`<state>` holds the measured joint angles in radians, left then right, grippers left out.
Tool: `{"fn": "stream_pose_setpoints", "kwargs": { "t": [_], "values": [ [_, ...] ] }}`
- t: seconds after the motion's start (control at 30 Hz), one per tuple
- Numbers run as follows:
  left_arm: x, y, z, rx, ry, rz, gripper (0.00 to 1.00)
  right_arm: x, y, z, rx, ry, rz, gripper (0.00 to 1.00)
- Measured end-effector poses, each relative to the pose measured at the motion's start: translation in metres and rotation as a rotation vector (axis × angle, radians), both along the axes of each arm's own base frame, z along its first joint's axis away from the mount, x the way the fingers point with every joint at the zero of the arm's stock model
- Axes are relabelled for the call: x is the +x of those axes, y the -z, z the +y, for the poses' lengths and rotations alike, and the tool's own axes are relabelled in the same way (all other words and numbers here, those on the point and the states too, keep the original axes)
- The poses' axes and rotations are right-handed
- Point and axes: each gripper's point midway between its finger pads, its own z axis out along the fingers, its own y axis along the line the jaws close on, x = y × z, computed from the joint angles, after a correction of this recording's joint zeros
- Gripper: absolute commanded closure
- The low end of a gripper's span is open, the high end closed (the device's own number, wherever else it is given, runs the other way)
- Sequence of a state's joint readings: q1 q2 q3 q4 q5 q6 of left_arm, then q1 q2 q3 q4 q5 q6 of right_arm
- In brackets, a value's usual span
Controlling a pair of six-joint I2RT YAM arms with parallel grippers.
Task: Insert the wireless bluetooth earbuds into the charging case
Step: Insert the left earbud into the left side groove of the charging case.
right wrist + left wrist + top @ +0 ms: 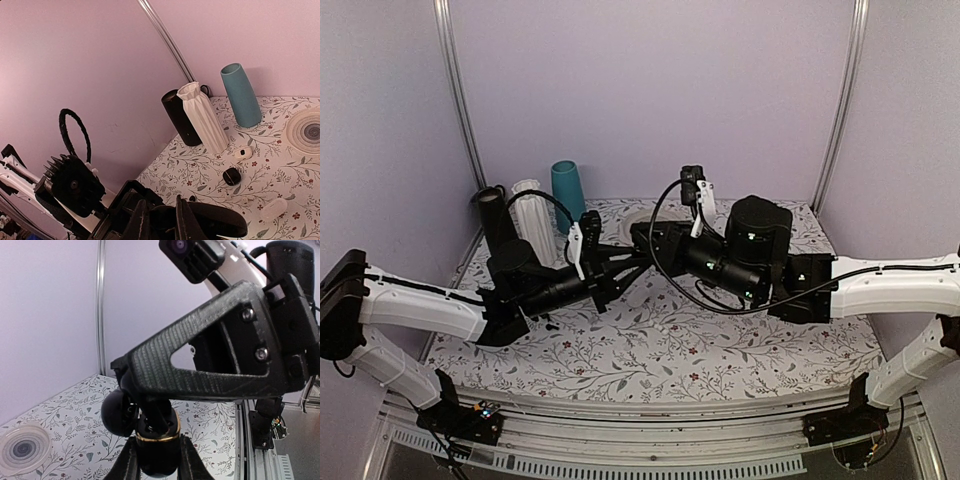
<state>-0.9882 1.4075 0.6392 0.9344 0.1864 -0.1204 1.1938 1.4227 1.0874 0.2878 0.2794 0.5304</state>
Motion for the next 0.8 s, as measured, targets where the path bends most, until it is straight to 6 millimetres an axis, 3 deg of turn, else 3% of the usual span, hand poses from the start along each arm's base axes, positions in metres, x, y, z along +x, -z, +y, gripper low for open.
{"fn": "stream_pose_setpoints", "kwargs": {
  "t": [0.8],
  "values": [
    [-0.0031,-0.0047,0.001,0.015,0.004,-0.013,1.0,0.0018,0.0036,-0.0004,0.0,0.018,-0.013,0.94]
  ]
}}
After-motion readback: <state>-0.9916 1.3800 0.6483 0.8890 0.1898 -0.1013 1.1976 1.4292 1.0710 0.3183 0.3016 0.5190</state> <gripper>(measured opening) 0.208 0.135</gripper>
